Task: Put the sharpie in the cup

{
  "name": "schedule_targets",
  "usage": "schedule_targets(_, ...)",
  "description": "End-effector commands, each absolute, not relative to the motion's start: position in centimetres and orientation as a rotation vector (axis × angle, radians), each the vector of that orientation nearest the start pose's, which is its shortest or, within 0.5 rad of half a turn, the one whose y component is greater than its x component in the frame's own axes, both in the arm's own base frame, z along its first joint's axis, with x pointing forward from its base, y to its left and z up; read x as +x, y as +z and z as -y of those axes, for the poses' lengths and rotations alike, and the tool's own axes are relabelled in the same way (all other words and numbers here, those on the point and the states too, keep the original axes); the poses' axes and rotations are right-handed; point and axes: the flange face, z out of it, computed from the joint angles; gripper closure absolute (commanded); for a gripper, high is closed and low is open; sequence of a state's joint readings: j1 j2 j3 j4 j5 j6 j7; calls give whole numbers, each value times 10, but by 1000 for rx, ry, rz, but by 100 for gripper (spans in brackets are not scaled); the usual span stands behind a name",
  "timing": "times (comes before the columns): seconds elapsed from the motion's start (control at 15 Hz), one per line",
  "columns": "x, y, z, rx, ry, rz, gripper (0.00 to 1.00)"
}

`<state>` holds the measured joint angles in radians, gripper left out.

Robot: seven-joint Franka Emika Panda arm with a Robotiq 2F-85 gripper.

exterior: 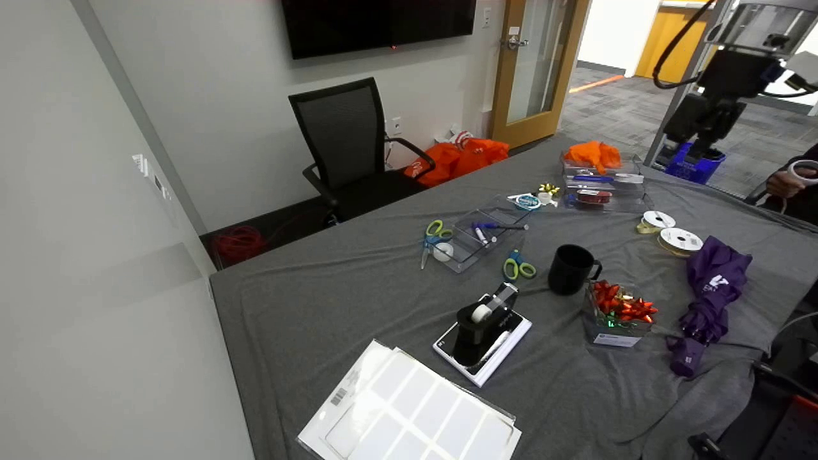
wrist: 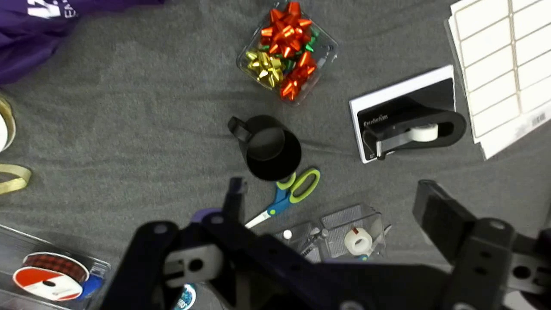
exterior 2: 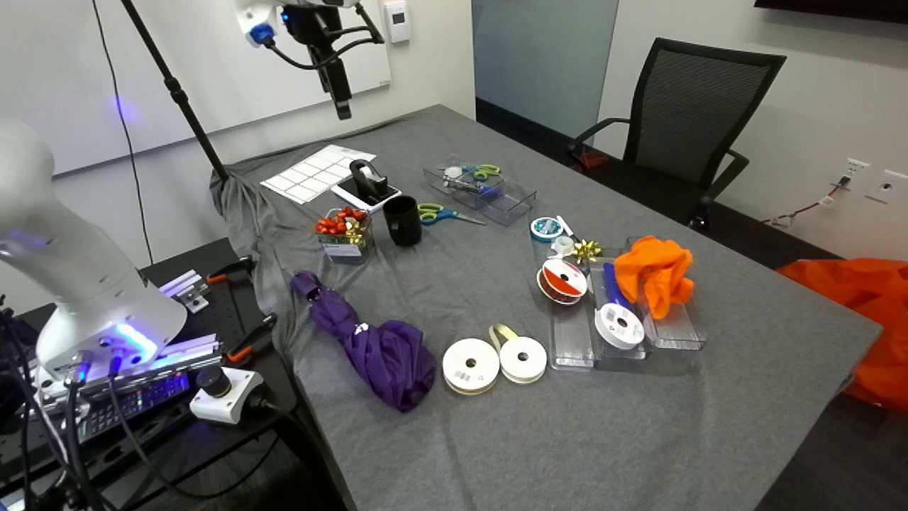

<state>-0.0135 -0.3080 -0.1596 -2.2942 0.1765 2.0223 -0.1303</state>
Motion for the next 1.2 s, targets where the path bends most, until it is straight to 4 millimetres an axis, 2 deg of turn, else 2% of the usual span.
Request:
schedule_targets(0.0, 521, 458, 73, -2910, -122, -245, 0)
schedule_targets(0.27, 579, 441, 74, -2846, -201, -337, 0)
schedule_targets(0.53, 620, 433, 66, -2826, -225, -364, 0)
schedule_targets(0.6, 598, 435, 66, -2834, -209, -336, 0)
schedule_targets(0.73, 612, 432, 63, -2834, -211, -350, 0)
schedule_targets(1.0, 617, 432, 65, -2835, -216, -355, 0)
schedule_targets(1.13, 630, 414, 52, -2863, -224, -394, 0)
